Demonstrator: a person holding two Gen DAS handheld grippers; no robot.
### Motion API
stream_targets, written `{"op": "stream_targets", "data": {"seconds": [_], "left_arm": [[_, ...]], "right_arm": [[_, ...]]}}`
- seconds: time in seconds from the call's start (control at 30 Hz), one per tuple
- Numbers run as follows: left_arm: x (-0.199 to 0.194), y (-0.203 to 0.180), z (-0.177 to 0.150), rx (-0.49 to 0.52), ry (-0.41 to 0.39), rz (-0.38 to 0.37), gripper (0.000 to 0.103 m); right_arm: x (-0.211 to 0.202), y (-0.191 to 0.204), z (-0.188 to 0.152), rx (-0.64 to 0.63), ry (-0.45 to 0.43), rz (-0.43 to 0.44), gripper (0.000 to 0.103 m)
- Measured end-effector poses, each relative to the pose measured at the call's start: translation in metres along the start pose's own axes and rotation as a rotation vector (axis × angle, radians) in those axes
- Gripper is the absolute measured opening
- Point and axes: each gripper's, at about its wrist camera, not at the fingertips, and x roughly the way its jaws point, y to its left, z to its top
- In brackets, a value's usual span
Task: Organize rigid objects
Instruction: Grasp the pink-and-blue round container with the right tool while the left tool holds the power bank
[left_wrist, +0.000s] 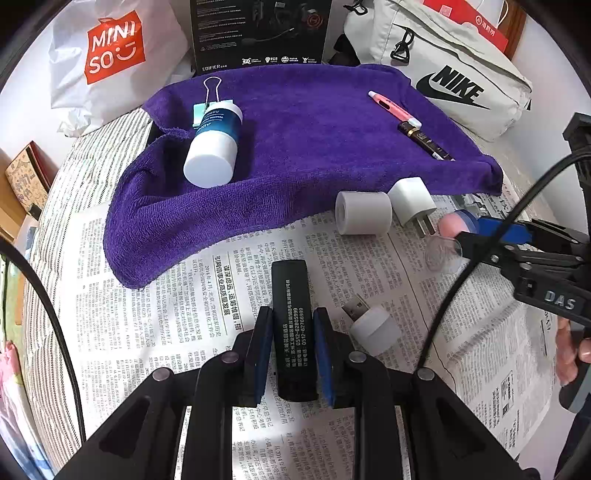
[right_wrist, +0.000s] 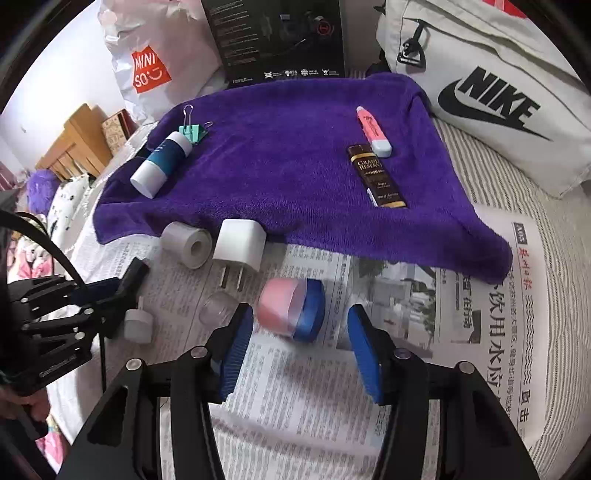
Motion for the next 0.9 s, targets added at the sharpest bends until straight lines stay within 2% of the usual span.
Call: {"op": "stream_targets", "data": {"seconds": [0.1,0.43,0.7,0.9], "left_arm": [[-0.001,0.001,-0.001,-0.001,-0.005,-0.004,0.022],[-0.001,0.0,-0.002,0.008,-0.009,0.001,0.022],[-0.001,-0.001,-0.002,0.012,-0.008,0.01,0.022],[0.0,-0.002,-0.002,0.012,-0.01,0.023,0.022]], "right_arm": [[0.006,0.004,0.001,-0.005,0.009,-0.014,0.046],[0.011,0.017,0.0,-0.066,-0.012,-0.105,0.039],[0.001,0.003,-0.011,-0.067,0.011,-0.094,0.038],[-0.005,-0.018,-0.018,-0.015,0.002,-0.032,0.039]]}}
